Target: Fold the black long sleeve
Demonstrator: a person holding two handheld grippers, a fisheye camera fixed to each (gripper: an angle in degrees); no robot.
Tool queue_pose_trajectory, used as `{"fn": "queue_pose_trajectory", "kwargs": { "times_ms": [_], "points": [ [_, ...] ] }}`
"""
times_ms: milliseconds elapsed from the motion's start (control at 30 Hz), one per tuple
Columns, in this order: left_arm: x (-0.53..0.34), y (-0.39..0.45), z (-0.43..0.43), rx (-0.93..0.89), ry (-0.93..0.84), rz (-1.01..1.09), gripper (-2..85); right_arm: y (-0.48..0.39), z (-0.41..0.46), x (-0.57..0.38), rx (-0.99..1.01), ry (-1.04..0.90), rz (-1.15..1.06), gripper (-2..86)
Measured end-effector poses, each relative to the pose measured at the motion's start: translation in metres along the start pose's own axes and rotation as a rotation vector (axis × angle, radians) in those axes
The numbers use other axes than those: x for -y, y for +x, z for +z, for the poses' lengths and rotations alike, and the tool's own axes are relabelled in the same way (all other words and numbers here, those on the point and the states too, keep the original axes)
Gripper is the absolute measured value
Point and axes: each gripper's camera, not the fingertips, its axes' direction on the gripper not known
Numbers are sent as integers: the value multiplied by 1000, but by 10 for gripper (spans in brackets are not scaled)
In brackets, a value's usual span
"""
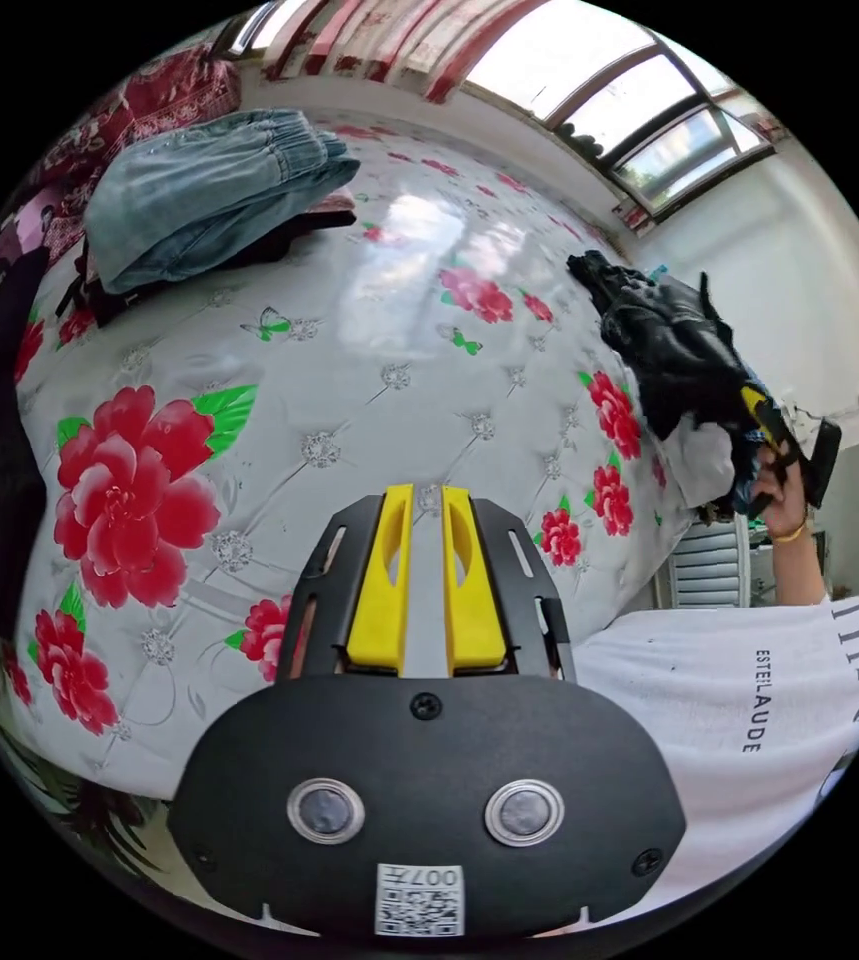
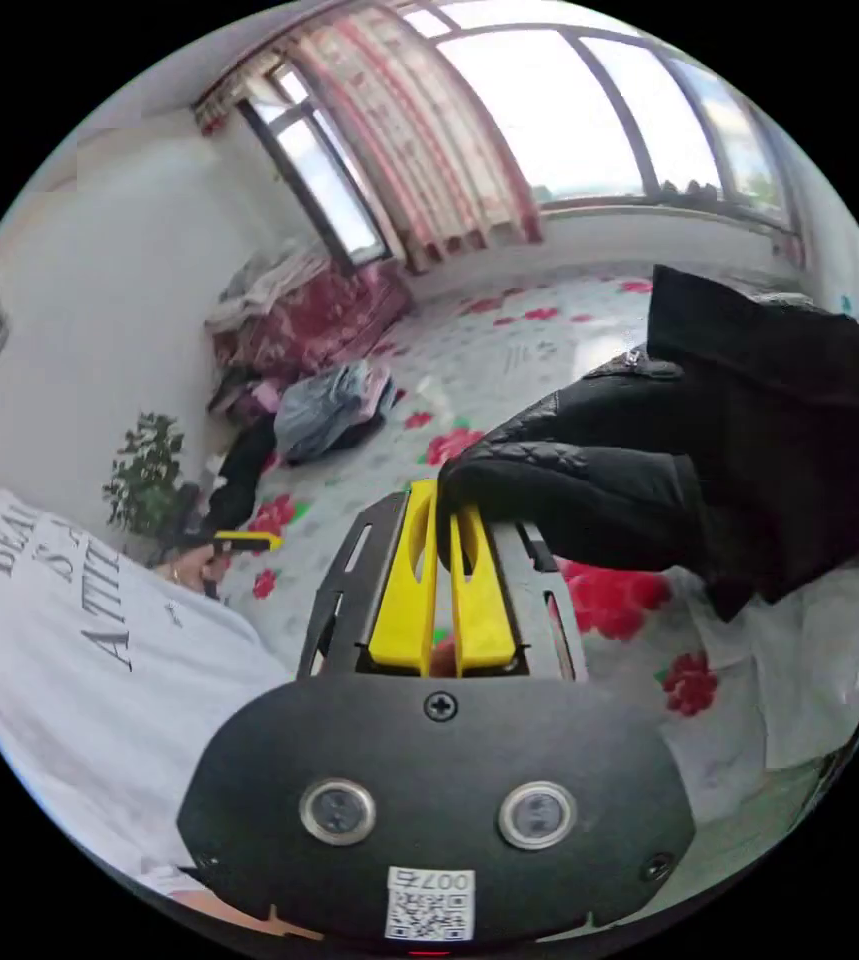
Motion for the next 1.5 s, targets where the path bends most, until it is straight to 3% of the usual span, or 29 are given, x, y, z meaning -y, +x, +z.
{"fn": "queue_pose_trajectory", "kwargs": {
  "times_ms": [133,200,333,500,567,600,667,700,767,867,1033,1167,1233,1333,1500],
  "points": [
    [-3,20,-18,-14,50,194,66,-142,114,-69,386,-472,-226,-5],
    [0,38,-24,-4,68,318,70,-183,137,-102,381,-599,-273,-5],
    [16,95,-13,-13,64,624,82,-187,108,-128,383,-450,-34,-5],
    [46,173,49,-1,-28,850,113,-223,82,-158,240,-392,8,-5],
    [55,201,108,19,-181,880,132,-240,72,-167,192,-347,49,-5],
    [54,206,127,36,-238,886,133,-243,71,-168,178,-341,56,-5],
    [30,212,200,258,-422,954,125,-256,67,-174,120,-315,94,-5],
    [24,213,195,238,-336,1001,120,-259,67,-174,107,-316,105,-5],
    [21,208,176,246,-252,925,40,-269,64,-176,22,-309,127,-5],
    [12,166,121,197,-98,765,13,-271,55,-175,-38,-281,129,-3],
    [-55,54,26,114,4,369,-1,-254,41,-157,-31,-281,76,9],
    [-153,3,-8,320,-4,110,-4,-249,41,-127,-36,-347,-53,25],
    [-181,1,-25,302,74,24,4,-251,40,-116,-48,-368,-122,27],
    [-183,32,-35,210,196,82,63,-255,34,-102,6,-378,-186,30],
    [-118,136,20,151,134,391,135,-271,18,-92,57,-394,-267,35]
  ]
}}
